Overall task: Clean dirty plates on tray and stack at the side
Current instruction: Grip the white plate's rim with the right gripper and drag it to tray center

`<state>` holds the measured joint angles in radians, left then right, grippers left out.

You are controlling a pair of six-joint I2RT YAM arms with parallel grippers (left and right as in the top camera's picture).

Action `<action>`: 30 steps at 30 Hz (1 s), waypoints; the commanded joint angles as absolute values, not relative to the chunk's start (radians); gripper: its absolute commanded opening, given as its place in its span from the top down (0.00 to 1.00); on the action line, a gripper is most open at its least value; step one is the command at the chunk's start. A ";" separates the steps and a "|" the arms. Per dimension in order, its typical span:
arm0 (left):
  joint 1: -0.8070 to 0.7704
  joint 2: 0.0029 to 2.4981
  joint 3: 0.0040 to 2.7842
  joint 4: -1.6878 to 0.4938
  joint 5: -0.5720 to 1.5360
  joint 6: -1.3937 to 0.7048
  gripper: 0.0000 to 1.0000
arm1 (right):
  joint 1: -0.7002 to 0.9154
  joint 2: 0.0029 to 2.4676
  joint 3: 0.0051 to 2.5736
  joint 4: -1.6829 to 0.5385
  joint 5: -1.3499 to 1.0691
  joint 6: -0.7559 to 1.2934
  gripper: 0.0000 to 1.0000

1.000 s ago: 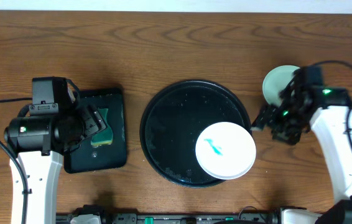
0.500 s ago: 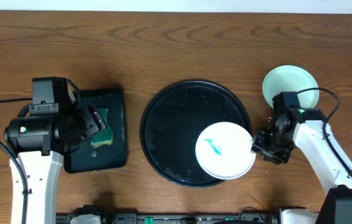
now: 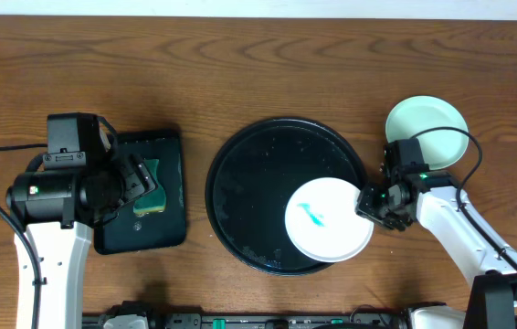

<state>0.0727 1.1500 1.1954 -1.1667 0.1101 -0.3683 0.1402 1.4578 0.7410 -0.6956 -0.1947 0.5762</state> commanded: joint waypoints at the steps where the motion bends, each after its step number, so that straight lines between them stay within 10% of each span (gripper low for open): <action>1: 0.071 1.149 1.196 -1.170 0.119 -0.359 0.18 | 0.173 1.459 0.737 -0.658 -0.247 0.591 0.74; 5: 0.071 1.149 1.196 -1.170 0.119 -0.359 0.19 | 0.200 1.459 0.737 -0.630 -0.249 0.591 0.93; 18: 0.071 1.149 1.196 -1.170 0.119 -0.359 0.19 | 0.220 1.459 0.737 -0.466 -0.279 0.576 0.98; 22: 0.071 1.149 1.196 -1.170 0.119 -0.359 0.19 | 0.231 1.459 0.737 -0.494 -0.307 0.581 0.27; 30: 0.071 1.149 1.196 -1.169 0.119 -0.359 0.19 | 0.284 1.459 0.731 -0.565 -0.310 0.670 0.32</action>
